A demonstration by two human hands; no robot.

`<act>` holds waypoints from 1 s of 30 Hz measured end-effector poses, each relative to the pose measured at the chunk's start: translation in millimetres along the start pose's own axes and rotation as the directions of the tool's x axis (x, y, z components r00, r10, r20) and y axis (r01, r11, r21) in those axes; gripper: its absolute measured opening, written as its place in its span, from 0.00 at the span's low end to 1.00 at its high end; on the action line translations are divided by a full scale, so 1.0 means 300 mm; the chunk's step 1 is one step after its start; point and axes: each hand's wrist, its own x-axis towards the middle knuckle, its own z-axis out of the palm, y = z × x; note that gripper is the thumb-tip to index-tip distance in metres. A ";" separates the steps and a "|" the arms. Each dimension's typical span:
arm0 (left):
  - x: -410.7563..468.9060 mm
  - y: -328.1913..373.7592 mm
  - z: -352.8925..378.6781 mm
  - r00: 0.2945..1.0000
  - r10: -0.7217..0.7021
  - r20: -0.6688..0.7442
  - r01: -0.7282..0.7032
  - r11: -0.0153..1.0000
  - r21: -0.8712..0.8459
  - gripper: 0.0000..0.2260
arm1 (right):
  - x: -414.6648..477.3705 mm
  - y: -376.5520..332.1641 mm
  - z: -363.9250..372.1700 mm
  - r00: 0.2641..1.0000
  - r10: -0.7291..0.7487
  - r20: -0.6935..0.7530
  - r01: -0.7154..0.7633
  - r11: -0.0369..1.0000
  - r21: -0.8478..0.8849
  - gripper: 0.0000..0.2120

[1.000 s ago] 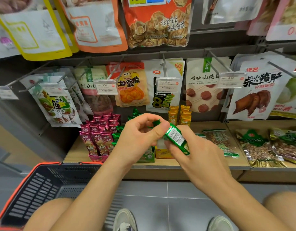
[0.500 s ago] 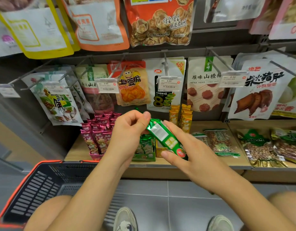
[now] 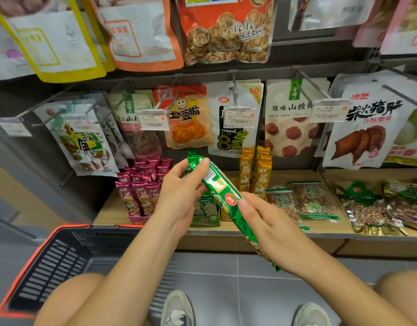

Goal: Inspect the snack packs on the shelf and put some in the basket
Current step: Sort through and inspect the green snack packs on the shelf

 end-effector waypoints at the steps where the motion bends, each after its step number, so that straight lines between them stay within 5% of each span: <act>1: 0.001 -0.007 0.004 1.000 -0.023 0.003 0.023 0.999 -0.024 0.16 | 0.000 -0.001 0.005 1.000 -0.002 -0.003 0.002 1.000 0.005 0.24; 15: -0.064 -0.090 0.050 0.951 -0.188 0.247 0.189 0.982 0.020 0.19 | 0.032 0.029 0.024 0.993 0.119 0.001 -0.118 0.991 0.069 0.40; 20: -0.059 -0.078 0.056 0.963 -0.095 0.251 0.024 0.962 0.273 0.15 | 0.064 0.021 0.000 0.994 0.092 -0.053 -0.080 0.976 0.203 0.27; 23: -0.071 -0.087 0.058 0.936 -0.105 0.335 -0.062 0.890 0.451 0.08 | 0.079 0.009 -0.029 0.974 0.187 -0.125 -0.111 0.883 0.457 0.21; 30: -0.099 -0.126 0.099 0.916 -0.157 0.369 -0.039 0.881 0.471 0.14 | 0.094 0.021 -0.080 0.865 0.369 -0.338 -0.013 0.692 0.722 0.22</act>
